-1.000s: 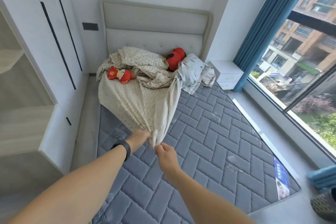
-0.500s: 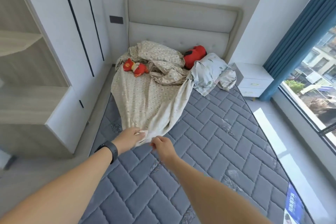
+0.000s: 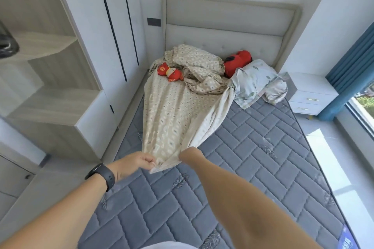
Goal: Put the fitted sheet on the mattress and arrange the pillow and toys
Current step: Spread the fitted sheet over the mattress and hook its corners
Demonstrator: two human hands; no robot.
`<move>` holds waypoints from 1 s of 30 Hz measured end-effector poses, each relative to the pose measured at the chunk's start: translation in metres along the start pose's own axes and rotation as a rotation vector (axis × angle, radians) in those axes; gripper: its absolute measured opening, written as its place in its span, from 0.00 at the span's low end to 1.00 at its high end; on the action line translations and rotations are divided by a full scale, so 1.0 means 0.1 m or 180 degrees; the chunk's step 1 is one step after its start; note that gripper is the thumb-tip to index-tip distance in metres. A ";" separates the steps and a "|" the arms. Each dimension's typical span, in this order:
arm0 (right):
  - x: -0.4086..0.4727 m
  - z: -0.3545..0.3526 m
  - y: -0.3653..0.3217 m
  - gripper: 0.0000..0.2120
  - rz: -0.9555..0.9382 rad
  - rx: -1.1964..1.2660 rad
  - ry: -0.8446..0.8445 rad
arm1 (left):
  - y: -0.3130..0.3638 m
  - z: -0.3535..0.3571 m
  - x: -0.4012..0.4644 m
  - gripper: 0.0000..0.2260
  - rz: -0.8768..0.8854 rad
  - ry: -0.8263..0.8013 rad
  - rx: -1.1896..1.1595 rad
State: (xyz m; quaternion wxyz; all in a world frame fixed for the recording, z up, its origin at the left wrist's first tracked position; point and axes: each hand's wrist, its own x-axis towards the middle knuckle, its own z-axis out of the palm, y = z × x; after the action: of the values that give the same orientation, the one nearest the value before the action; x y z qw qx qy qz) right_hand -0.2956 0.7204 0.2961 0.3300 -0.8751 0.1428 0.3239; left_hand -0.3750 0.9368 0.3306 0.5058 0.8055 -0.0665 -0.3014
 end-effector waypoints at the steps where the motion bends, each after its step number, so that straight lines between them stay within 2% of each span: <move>1: 0.02 -0.02 0.02 0.09 -0.0100 -0.0349 0.0023 | 0.01 -0.02 -0.01 0.11 -0.0031 0.0058 -0.0058; 3: -0.01 -0.10 0.05 0.11 -0.0141 -0.0079 0.0078 | -0.02 -0.05 0.00 0.16 -0.0200 0.0295 -0.0010; 5: -0.13 -0.18 0.07 0.10 -0.0291 0.0516 0.0377 | -0.05 -0.04 0.06 0.16 -0.0469 0.0542 0.0037; 6: -0.19 -0.20 0.08 0.14 -0.0407 0.0945 0.0508 | -0.06 -0.03 0.08 0.16 -0.0552 0.0545 0.0157; 9: -0.44 -0.15 0.12 0.23 -0.0785 0.2243 0.0531 | 0.00 0.02 0.21 0.11 -0.0746 0.0453 0.1069; 11: -0.57 -0.06 0.17 0.23 -0.0935 0.2581 0.0357 | 0.12 0.10 0.32 0.17 -0.0610 0.0406 0.1185; 13: -0.64 0.02 0.22 0.22 -0.1023 0.2756 0.0115 | 0.25 0.18 0.44 0.23 -0.0221 0.0230 0.0640; 14: -0.66 0.05 0.24 0.22 -0.1052 0.2812 0.0029 | 0.32 0.25 0.49 0.21 -0.0054 0.0226 0.0412; 16: -0.67 0.04 0.31 0.23 -0.1070 0.2763 0.0011 | 0.43 0.34 0.54 0.08 0.0226 0.0576 0.0259; 18: -0.73 -0.03 0.40 0.23 -0.1059 0.2540 0.0040 | 0.53 0.41 0.53 0.06 0.0524 0.0997 0.0027; 19: -0.73 -0.06 0.45 0.23 -0.1011 0.2349 0.0061 | 0.59 0.45 0.49 0.04 0.0674 0.1036 -0.0173; 20: -0.73 -0.07 0.50 0.23 -0.0902 0.2085 0.0086 | 0.61 0.46 0.46 0.07 0.0788 0.1057 -0.0300; 22: -0.70 -0.06 0.56 0.21 -0.0649 0.1644 0.0225 | 0.66 0.48 0.40 0.13 0.0762 0.0684 -0.0385; 24: -0.66 -0.06 0.53 0.18 -0.0443 0.1555 0.0485 | 0.66 0.50 0.33 0.08 0.0635 0.0317 -0.0298; 25: -0.65 -0.08 0.48 0.19 -0.0323 0.1627 0.0578 | 0.60 0.49 0.32 0.09 0.0589 0.0151 -0.0265; 28: -0.63 -0.10 0.20 0.25 0.0029 0.1686 0.0261 | 0.36 0.43 0.34 0.11 0.0521 -0.0188 -0.0188; 30: -0.50 -0.07 0.09 0.23 0.0163 0.1631 0.0108 | 0.37 0.36 0.26 0.06 0.0464 -0.0245 0.0131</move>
State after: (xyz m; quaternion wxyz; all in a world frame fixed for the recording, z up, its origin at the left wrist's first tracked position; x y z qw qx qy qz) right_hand -0.3339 0.7108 0.3289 0.5302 -0.7643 0.2478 0.2707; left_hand -0.3666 0.8800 0.3406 0.5069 0.7966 -0.1505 -0.2930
